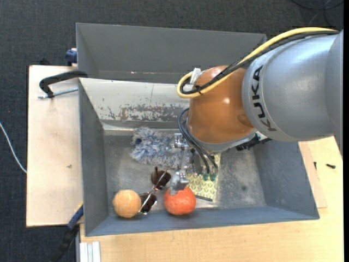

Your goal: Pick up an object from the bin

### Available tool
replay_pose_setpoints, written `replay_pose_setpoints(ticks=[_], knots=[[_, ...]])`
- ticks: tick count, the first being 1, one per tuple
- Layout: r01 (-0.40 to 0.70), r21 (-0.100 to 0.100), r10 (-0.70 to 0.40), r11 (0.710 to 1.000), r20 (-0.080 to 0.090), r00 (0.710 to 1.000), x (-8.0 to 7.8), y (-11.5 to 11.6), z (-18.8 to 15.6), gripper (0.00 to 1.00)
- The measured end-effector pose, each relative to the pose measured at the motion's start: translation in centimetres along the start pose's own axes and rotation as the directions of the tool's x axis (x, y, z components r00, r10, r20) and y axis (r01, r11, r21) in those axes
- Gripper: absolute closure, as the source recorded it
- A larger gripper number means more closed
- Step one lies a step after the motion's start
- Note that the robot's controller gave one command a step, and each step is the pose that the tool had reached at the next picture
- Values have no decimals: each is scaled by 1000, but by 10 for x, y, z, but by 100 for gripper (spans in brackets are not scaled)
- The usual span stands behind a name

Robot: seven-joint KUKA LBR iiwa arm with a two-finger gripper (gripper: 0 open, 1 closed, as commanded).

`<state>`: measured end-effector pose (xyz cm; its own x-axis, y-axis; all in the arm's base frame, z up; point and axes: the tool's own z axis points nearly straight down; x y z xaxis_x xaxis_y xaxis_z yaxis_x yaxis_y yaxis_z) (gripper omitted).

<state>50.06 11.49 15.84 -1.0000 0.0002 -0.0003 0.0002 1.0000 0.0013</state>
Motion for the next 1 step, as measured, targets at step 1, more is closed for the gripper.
replay_pose_setpoints(ticks=[1], knots=[[-119, -5, 119, 993, 12, 993, -34, -16, 33, 0]])
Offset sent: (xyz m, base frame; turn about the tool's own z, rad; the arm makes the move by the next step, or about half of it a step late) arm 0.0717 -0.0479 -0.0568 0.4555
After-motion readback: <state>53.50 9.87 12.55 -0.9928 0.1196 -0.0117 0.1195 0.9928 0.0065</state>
